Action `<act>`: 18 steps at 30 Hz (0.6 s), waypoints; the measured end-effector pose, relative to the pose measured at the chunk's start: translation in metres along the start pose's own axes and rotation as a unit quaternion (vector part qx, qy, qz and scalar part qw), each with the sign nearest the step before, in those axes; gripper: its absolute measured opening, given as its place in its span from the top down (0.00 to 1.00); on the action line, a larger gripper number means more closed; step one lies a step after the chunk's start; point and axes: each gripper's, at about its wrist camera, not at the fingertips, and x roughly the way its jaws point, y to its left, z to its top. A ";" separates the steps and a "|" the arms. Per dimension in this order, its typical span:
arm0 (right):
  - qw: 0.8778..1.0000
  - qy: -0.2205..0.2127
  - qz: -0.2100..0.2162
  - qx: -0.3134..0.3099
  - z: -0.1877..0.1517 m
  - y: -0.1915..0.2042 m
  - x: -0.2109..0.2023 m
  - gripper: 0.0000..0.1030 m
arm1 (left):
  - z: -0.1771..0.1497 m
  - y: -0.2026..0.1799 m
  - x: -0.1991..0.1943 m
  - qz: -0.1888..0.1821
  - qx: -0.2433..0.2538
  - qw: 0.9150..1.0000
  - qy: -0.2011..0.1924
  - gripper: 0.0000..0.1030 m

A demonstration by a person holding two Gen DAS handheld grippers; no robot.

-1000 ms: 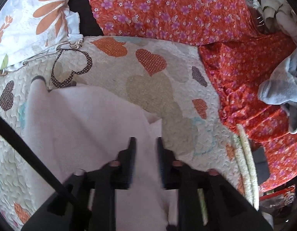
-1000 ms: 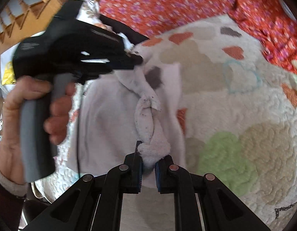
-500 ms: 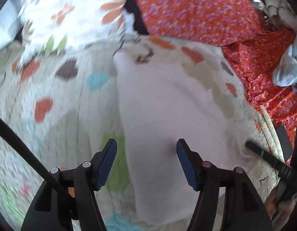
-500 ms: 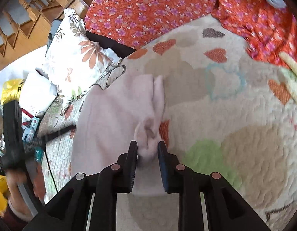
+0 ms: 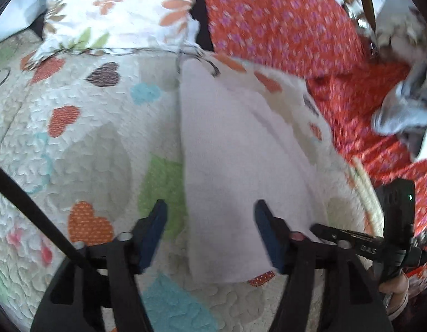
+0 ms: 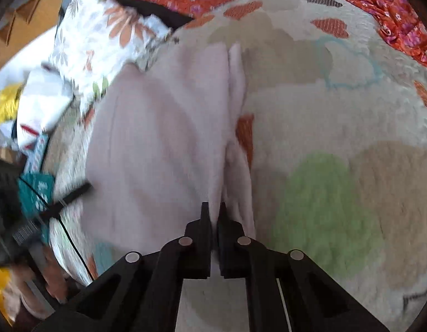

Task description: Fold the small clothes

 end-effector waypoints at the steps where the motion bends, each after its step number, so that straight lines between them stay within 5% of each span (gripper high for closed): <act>1: 1.000 -0.012 0.005 -0.009 0.002 0.001 -0.007 0.96 | 0.001 0.009 0.001 -0.006 -0.013 1.000 -0.003 0.22; 4: 0.998 -0.070 -0.001 -0.001 0.019 -0.002 -0.023 0.85 | 0.006 0.025 0.015 -0.020 -0.038 0.999 0.013 0.22; 6: 0.996 -0.085 0.004 0.018 0.031 -0.010 -0.018 0.36 | 0.006 0.031 0.028 -0.057 -0.061 0.996 0.030 0.22; 7: 0.996 -0.088 0.003 0.021 0.034 -0.012 -0.014 0.34 | 0.005 0.030 0.035 -0.078 -0.070 0.994 0.040 0.22; 10: 0.997 -0.062 0.033 0.027 0.042 -0.013 0.015 0.36 | -0.001 0.016 0.051 -0.128 -0.078 0.987 0.066 0.22; 11: 0.996 -0.049 0.058 0.035 0.041 -0.013 0.026 0.43 | -0.004 0.005 0.057 -0.111 -0.065 0.989 0.074 0.23; 12: 0.996 -0.049 0.060 0.038 0.039 -0.012 0.030 0.48 | -0.006 -0.001 0.059 -0.092 -0.054 0.991 0.077 0.27; 13: 0.996 -0.050 0.060 0.037 0.038 -0.010 0.033 0.53 | -0.006 -0.011 0.063 -0.055 -0.032 0.995 0.083 0.42; 14: 0.995 -0.044 0.074 0.044 0.038 -0.010 0.033 0.67 | -0.005 -0.014 0.061 -0.040 -0.023 0.995 0.084 0.54; 16: 0.993 -0.043 0.089 0.060 0.037 -0.011 0.029 0.77 | -0.001 -0.015 0.050 -0.046 -0.030 0.995 0.086 0.67; 18: 0.990 -0.046 0.112 0.072 0.031 -0.011 0.017 0.82 | 0.001 -0.013 0.036 -0.052 -0.034 0.995 0.084 0.70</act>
